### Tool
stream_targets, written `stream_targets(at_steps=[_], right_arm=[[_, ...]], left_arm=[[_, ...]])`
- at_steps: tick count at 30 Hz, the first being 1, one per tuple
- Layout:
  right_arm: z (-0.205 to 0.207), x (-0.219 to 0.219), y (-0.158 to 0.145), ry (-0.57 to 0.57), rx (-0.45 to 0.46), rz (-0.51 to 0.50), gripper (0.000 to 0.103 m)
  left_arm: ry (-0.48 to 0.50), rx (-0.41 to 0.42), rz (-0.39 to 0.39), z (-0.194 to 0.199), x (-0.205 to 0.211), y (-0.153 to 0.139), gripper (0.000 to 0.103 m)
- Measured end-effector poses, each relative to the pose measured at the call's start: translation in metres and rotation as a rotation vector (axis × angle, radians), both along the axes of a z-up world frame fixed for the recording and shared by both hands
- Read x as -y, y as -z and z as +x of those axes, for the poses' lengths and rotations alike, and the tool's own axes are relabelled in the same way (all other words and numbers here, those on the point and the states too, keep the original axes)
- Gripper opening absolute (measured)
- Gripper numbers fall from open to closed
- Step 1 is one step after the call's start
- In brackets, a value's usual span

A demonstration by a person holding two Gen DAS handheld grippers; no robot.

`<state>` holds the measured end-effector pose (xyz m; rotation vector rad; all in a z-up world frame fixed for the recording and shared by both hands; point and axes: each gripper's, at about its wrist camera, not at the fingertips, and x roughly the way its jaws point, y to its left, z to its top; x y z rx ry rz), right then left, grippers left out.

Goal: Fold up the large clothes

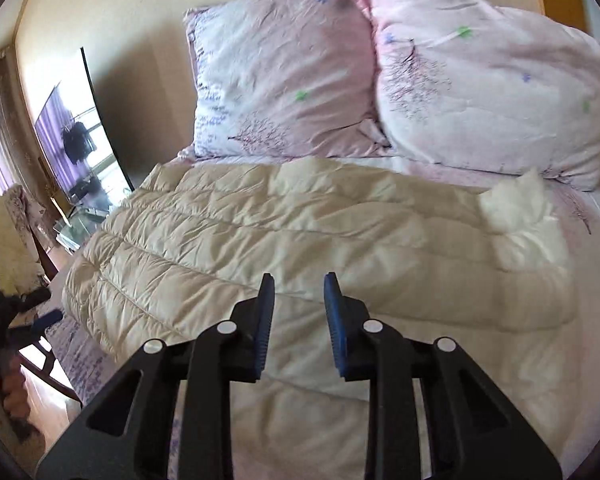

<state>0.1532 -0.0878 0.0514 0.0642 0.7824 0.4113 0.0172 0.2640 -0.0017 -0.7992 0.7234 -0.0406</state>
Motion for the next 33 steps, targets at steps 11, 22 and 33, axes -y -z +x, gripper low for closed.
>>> stream_targets(at_steps=[11,22,33], right_arm=[[0.017,-0.022,0.032,0.033,-0.090,-0.106,0.029],[0.016,-0.026,0.038,0.025,-0.112,-0.127,0.030],[0.015,-0.030,0.046,0.026,-0.103,-0.171,0.030]], left_arm=[[0.082,-0.069,0.034,0.022,0.040,0.018,0.071],[-0.068,-0.079,-0.062,0.059,0.013,0.022,0.071],[0.001,0.102,-0.014,0.083,0.037,-0.025,0.028]])
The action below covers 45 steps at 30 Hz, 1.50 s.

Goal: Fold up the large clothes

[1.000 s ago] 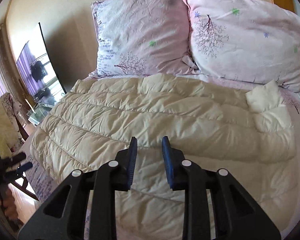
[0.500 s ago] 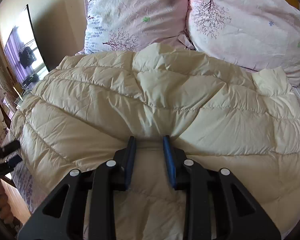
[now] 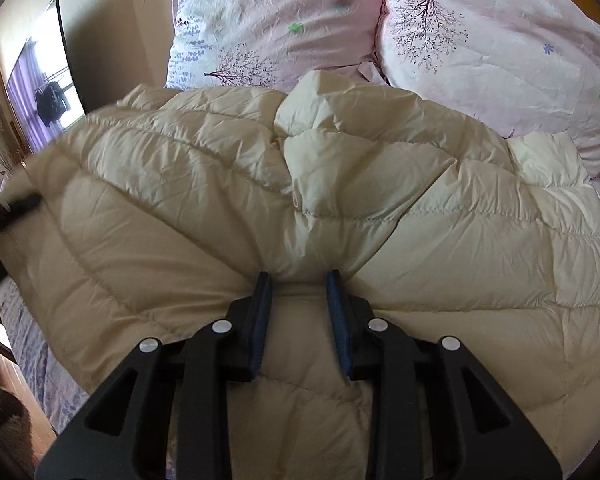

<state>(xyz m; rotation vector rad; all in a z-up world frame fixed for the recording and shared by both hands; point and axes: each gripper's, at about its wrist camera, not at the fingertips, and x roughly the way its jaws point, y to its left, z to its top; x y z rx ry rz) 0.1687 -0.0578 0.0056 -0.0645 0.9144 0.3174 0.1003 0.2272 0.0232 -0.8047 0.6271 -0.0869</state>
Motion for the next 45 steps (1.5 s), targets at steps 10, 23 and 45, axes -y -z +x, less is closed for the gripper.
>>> stream_targets(at_steps=[10,23,45], right_arm=[[0.007,-0.001,0.004,-0.006,-0.003,-0.041,0.030],[0.012,0.006,0.000,-0.059,0.009,0.001,0.031],[0.062,0.137,0.002,0.107,-0.249,0.251,0.036]], left_arm=[[0.247,0.271,0.056,0.002,0.068,-0.067,0.027],[0.536,0.324,-0.001,0.027,0.162,-0.079,0.027],[0.637,0.255,-0.018,0.033,0.218,-0.065,0.027]])
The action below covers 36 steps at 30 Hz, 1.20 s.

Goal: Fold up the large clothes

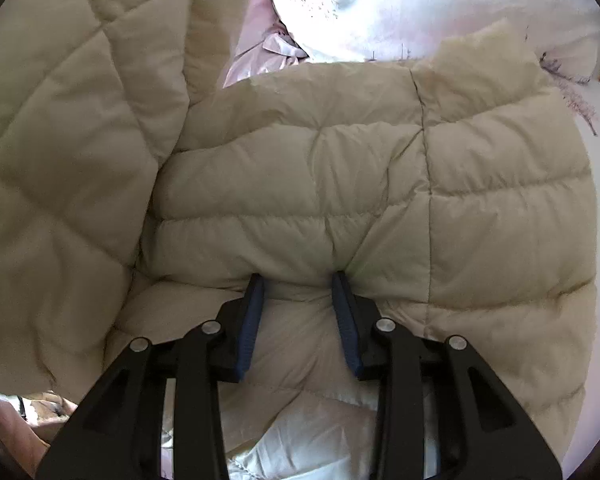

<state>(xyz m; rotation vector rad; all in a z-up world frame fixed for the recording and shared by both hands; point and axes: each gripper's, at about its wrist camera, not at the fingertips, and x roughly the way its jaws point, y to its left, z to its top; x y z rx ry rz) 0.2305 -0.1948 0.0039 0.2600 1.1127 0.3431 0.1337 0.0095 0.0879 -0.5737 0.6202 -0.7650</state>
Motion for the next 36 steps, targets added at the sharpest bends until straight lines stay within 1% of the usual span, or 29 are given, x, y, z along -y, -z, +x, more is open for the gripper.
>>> stream_targets(at_steps=[4,7,10,12,14,17,20,21,23,24,25,27,31,33,34,36], right_arm=[[0.007,0.015,0.001,-0.001,-0.013,0.049,0.036],[0.014,0.025,0.002,-0.003,-0.012,0.060,0.036],[0.018,0.032,0.003,-0.005,-0.016,0.082,0.034],[0.015,0.045,0.000,0.010,-0.020,0.105,0.032],[0.003,0.068,-0.005,0.036,-0.015,0.120,0.032],[-0.010,0.101,-0.013,0.085,-0.001,0.130,0.033],[-0.018,0.135,-0.013,0.156,-0.008,0.141,0.033],[-0.016,0.144,-0.010,0.173,-0.011,0.146,0.032],[-0.009,0.156,-0.001,0.184,-0.035,0.167,0.028],[-0.003,0.159,0.004,0.180,-0.049,0.161,0.023],[0.002,0.159,0.008,0.176,-0.058,0.156,0.020],[0.010,0.163,0.012,0.168,-0.069,0.158,0.020],[0.028,0.167,0.014,0.150,-0.063,0.134,0.020],[0.031,0.173,0.013,0.135,-0.057,0.137,0.018],[0.031,0.180,0.012,0.133,-0.055,0.145,0.015],[0.025,0.201,0.005,0.165,-0.038,0.161,0.014]], left_arm=[[0.035,-0.039,0.005,0.006,0.021,0.009,0.027],[0.065,-0.069,0.016,0.008,0.039,0.019,0.027],[0.064,-0.080,0.011,0.011,0.046,0.022,0.027],[0.062,-0.094,0.003,0.012,0.048,0.024,0.027],[0.065,-0.114,0.002,0.016,0.051,0.028,0.027],[0.075,-0.134,0.021,0.016,0.056,0.034,0.027],[0.089,-0.143,0.039,0.016,0.065,0.040,0.027],[0.092,-0.140,0.047,0.016,0.068,0.040,0.027],[0.103,-0.126,0.074,0.014,0.075,0.041,0.027],[0.112,-0.112,0.094,0.012,0.080,0.040,0.027],[0.119,-0.112,0.111,0.011,0.084,0.039,0.027],[0.135,-0.100,0.132,0.010,0.090,0.039,0.027],[0.180,-0.091,0.178,0.006,0.111,0.044,0.027],[0.177,-0.067,0.222,0.003,0.120,0.045,0.027],[0.170,-0.059,0.256,0.001,0.123,0.046,0.027],[0.171,-0.064,0.303,0.002,0.129,0.052,0.029]])
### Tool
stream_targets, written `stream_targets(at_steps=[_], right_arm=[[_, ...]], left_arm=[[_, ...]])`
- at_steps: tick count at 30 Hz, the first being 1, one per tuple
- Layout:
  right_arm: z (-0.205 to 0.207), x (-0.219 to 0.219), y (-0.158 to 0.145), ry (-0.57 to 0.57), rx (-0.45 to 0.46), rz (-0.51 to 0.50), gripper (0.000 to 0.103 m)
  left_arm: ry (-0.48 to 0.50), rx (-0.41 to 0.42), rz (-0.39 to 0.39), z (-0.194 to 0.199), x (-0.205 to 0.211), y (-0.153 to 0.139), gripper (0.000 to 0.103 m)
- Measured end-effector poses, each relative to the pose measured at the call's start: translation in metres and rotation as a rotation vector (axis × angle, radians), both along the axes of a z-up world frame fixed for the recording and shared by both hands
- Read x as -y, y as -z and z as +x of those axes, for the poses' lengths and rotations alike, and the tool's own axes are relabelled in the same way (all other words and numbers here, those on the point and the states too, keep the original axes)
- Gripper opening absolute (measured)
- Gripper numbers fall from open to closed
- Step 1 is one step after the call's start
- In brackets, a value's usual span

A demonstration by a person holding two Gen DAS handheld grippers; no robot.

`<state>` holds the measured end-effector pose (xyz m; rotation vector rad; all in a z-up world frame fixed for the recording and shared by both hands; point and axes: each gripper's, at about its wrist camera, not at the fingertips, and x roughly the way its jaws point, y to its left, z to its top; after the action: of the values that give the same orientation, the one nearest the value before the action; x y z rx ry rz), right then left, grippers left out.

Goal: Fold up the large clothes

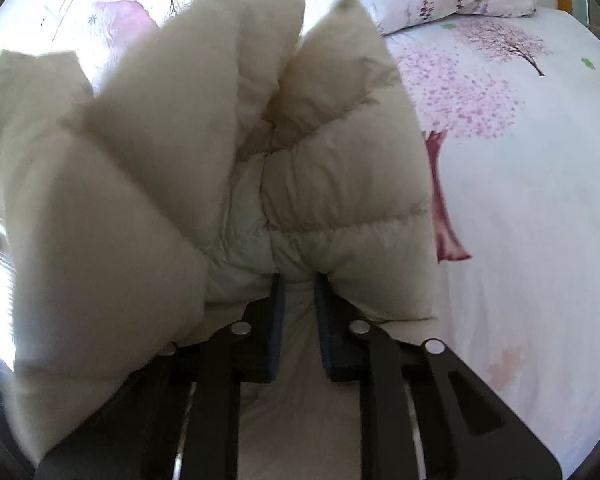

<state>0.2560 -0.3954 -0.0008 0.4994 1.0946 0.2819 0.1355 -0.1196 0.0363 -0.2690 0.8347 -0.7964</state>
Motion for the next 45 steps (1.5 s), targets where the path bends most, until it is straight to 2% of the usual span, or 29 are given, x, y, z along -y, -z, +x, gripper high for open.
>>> stream_targets(at_steps=[2,6,10,13,15,19,25,28,31,32,33,34,37,40,43,45], right_arm=[[-0.009,0.021,-0.013,0.075,0.044,-0.014,0.017],[-0.035,0.068,-0.044,0.221,0.143,-0.044,0.047],[-0.047,0.061,-0.073,0.190,0.239,0.047,0.054],[-0.059,0.034,-0.089,0.064,0.298,0.106,0.061],[-0.047,0.015,-0.086,-0.007,0.286,0.099,0.062],[-0.043,-0.001,-0.080,-0.059,0.227,0.055,0.062],[-0.035,-0.001,-0.057,-0.088,0.139,0.145,0.062],[-0.033,0.002,-0.047,-0.115,0.113,0.213,0.062],[-0.029,-0.008,-0.036,-0.144,0.093,0.238,0.062],[-0.028,-0.009,-0.036,-0.153,0.089,0.239,0.061],[-0.029,-0.012,-0.035,-0.158,0.088,0.233,0.050],[-0.031,-0.014,-0.035,-0.164,0.094,0.222,0.031],[-0.033,-0.018,-0.039,-0.169,0.115,0.206,0.014],[-0.037,-0.017,-0.048,-0.160,0.147,0.206,0.011],[-0.041,-0.016,-0.058,-0.148,0.184,0.190,0.010],[-0.045,-0.015,-0.066,-0.139,0.213,0.171,0.010]], left_arm=[[0.008,-0.001,0.028,0.000,0.002,0.005,0.030],[0.024,0.025,0.080,-0.003,0.011,0.009,0.031],[0.038,0.055,0.128,-0.004,0.017,0.011,0.037],[0.046,0.072,0.165,-0.005,0.023,0.012,0.037],[0.050,0.077,0.180,-0.006,0.030,0.011,0.037],[0.054,0.080,0.192,-0.002,0.032,0.010,0.040],[0.069,0.099,0.208,-0.002,0.043,0.003,0.043],[0.074,0.098,0.206,0.000,0.047,0.002,0.043],[0.075,0.096,0.203,-0.007,0.043,0.002,0.043],[0.076,0.096,0.204,-0.006,0.044,0.002,0.043],[0.077,0.097,0.204,-0.007,0.046,0.004,0.043],[0.077,0.097,0.205,-0.007,0.046,0.004,0.043],[0.076,0.100,0.201,-0.009,0.040,0.003,0.044],[0.100,0.091,0.177,-0.015,0.029,-0.010,0.048],[0.143,0.082,0.139,-0.025,0.012,-0.030,0.056],[0.166,0.104,0.117,-0.034,-0.002,-0.049,0.062]])
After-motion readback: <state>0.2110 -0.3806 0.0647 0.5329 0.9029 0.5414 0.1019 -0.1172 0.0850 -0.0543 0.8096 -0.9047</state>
